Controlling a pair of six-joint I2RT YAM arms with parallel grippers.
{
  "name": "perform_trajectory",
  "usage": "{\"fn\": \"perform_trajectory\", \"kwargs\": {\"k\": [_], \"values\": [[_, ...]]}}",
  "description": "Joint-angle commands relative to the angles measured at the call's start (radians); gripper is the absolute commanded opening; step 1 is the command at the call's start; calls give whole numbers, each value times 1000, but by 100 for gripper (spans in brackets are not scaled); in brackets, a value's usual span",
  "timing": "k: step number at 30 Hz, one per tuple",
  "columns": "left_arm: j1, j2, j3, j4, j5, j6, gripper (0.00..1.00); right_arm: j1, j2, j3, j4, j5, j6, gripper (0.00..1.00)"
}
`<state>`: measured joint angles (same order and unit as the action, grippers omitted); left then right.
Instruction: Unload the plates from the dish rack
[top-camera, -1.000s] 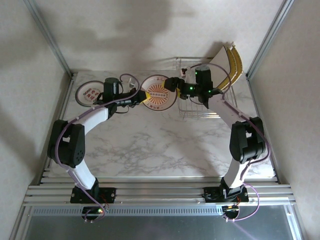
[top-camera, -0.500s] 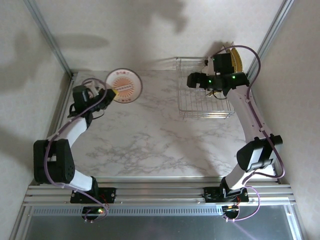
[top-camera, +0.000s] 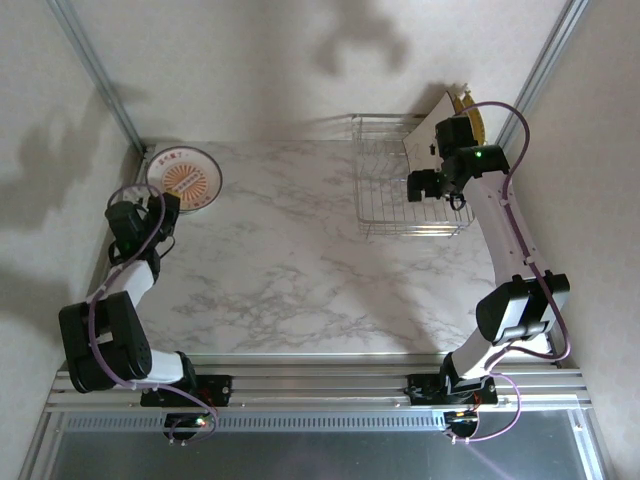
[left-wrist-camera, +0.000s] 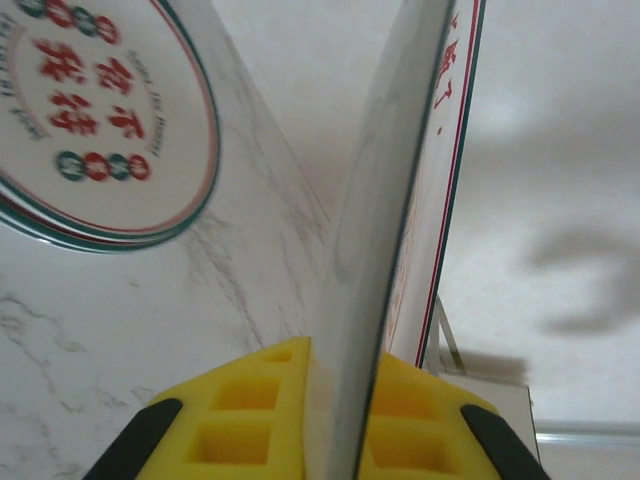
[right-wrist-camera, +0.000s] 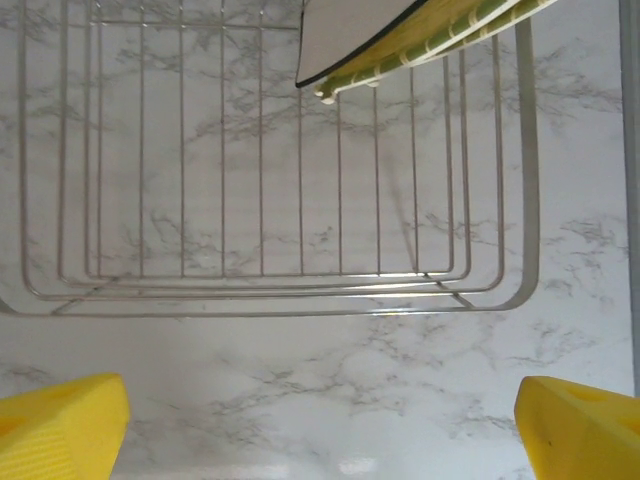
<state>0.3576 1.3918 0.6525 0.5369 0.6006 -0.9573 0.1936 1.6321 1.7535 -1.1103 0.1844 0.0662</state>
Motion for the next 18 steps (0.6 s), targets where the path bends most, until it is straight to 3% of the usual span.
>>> {"fn": "perform_trajectory", "kwargs": {"k": [1, 10, 18], "values": [[31, 46, 6, 139, -38, -41, 0, -11, -27, -30, -22, 19, -31, 99], [51, 276, 123, 215, -42, -74, 0, -21, -17, -61, 1, 5, -37, 99], [51, 424, 247, 162, -47, -37, 0, -26, 1, -47, 9, -26, -37, 99]]}}
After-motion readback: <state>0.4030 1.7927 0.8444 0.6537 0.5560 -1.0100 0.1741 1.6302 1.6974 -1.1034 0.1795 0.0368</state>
